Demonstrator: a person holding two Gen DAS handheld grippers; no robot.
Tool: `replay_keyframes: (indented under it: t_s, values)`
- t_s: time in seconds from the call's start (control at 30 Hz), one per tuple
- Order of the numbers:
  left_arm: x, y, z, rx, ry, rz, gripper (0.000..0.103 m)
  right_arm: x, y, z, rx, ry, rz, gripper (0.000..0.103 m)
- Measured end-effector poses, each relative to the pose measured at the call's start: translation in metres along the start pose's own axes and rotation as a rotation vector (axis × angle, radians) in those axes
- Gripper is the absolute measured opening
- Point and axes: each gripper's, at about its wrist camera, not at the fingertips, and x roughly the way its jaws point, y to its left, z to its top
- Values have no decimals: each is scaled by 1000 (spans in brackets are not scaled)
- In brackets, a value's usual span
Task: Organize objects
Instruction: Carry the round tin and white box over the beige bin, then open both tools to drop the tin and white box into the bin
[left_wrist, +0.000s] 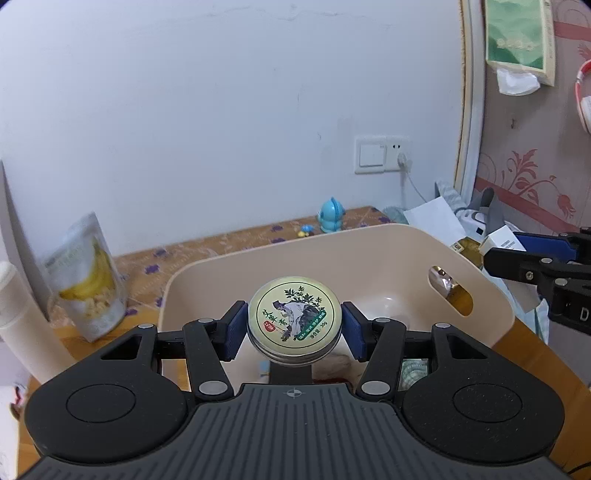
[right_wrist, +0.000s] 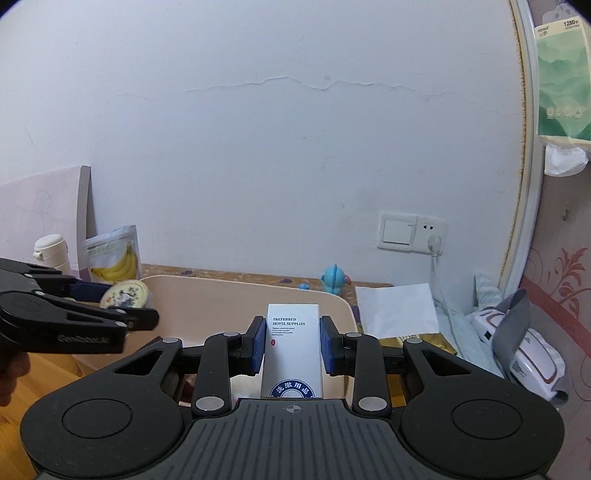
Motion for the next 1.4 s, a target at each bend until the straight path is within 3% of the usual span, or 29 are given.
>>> replay_keyframes:
  t_s: [0.5,1.0,1.03,1.07,1.17,1.23,1.27,1.4]
  values:
    - [64,1,-4,5,130,15,56,62,4,-2,-28,86,28,29]
    - [75,8,-5,-11,152,38,56,99,17,-17,-80,221,39,29]
    - [73,8,-5,-16,150,39,57,99,18,-18,-82,227,38,31]
    - [72,8,-5,-20,146,41,58,99,18,-18,-83,231,38,41]
    - [65,7,-5,-19,121,50,72,95,19,-19,-82,230,36,44]
    - [60,7,-4,-23,110,56,77,92,19,-18,-85,227,30,55]
    - [57,8,-3,-29,105,56,78,90,19,-17,-84,224,29,64]
    - [47,9,-1,-41,88,53,83,81,18,-15,-77,202,24,75]
